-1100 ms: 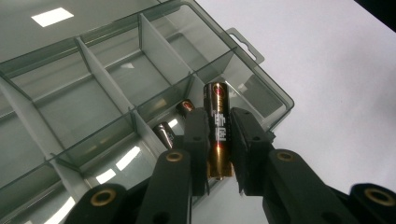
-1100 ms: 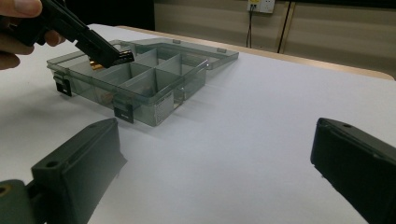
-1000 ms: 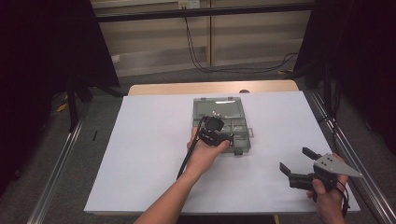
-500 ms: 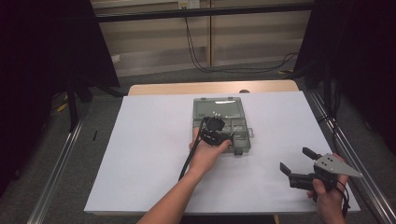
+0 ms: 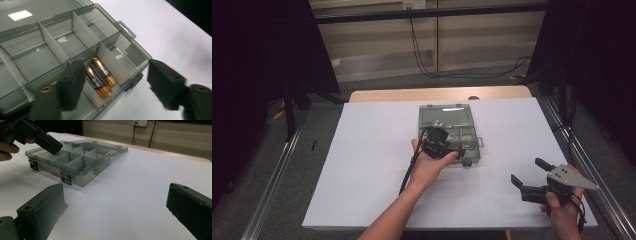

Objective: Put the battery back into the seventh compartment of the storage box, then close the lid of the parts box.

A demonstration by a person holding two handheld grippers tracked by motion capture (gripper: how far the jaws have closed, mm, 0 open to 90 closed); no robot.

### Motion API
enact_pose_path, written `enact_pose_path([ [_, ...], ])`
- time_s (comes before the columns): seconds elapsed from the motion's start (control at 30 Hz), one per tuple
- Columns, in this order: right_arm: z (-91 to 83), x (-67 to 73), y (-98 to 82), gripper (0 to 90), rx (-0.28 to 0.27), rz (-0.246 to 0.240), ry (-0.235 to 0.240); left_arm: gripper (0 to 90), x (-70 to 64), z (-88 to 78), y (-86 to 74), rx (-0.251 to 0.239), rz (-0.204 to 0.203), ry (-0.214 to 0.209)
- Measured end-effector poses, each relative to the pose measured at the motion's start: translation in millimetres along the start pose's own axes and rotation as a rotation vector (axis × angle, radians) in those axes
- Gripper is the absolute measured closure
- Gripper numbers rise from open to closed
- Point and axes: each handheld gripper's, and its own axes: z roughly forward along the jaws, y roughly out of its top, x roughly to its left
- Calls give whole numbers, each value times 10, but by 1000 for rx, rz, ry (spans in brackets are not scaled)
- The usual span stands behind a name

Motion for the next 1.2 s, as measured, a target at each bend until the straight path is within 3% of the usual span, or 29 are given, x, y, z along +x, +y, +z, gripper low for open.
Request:
enact_pose_path([
  [0.2, 23, 20, -2, 11, 3, -4, 0, 88, 60, -118, -74, -34, 0, -20],
  [0.3, 27, 41, 2, 10, 6, -8, 2, 2, 91, -188, -103, -51, 0, -2],
  [0.6, 26, 67, 19, 11, 6, -11, 8, 0, 203, -395, -129, -90, 6, 0],
  [0.7, 28, 74, 24, 10, 5, -11, 8, 0, 237, -422, -151, -103, -8, -1],
  [1.2, 58, 122, 26, 10, 14, -20, 18, 0, 366, -538, -262, -107, -26, -5],
])
